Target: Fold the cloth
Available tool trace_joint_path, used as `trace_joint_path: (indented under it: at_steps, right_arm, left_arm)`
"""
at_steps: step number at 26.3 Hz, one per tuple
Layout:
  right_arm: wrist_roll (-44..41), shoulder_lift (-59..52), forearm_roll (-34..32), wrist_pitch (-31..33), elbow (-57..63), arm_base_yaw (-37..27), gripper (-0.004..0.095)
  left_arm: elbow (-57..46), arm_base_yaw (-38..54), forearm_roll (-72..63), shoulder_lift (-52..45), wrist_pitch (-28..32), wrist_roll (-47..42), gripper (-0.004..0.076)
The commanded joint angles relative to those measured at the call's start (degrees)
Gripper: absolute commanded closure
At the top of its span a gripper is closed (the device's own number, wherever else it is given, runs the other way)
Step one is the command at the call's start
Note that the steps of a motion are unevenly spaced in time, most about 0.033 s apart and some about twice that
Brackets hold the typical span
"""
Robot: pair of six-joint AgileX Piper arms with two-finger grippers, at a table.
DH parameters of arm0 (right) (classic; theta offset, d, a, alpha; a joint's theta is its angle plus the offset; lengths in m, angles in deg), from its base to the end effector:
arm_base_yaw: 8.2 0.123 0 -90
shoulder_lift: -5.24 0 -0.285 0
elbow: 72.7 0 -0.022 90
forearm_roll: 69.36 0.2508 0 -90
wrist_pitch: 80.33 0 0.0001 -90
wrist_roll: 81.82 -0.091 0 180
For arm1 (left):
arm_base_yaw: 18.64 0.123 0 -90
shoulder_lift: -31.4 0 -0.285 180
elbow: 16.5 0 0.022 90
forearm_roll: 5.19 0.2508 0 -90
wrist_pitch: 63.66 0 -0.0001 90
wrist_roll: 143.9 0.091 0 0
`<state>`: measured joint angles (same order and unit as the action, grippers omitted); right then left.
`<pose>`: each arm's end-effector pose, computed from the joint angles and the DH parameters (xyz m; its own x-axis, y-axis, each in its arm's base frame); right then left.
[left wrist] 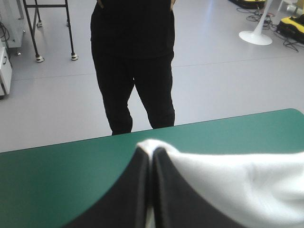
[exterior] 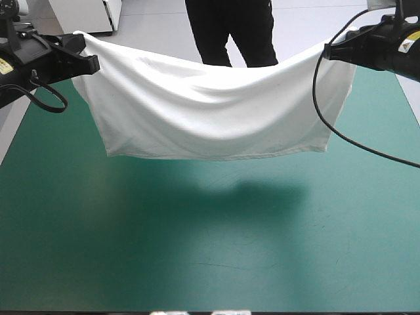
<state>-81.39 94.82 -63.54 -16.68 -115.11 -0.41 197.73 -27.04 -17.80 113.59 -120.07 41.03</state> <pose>0.2482 0.0423 0.5625 -0.3583 -0.0111 -0.9336 -0.2058 0.9763 0.0674 0.2149 -0.0485 0.5683 -0.2463 -0.0005 -0.9692 0.3095 0.9476 -0.0791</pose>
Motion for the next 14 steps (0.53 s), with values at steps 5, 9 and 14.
trace_joint_path:
  at_steps: [5, 9, 14]
  right_arm:
    - [0.9, -0.8, 0.5, -7.8, -1.7, -0.5, 0.0925]
    - [0.9, 3.1, 0.5, -11.9, -1.7, -0.5, 0.0925]
    - [2.9, 12.0, 0.5, -20.3, -1.8, -0.7, 0.0925]
  left_arm:
    - [1.6, 0.0, -1.3, 0.8, 8.9, -0.2, 0.0733]
    - [1.6, 0.0, -1.6, 4.9, 13.1, -0.4, 0.0733]
    - [2.1, 0.0, -5.7, 13.7, 22.2, -0.1, 0.0733]
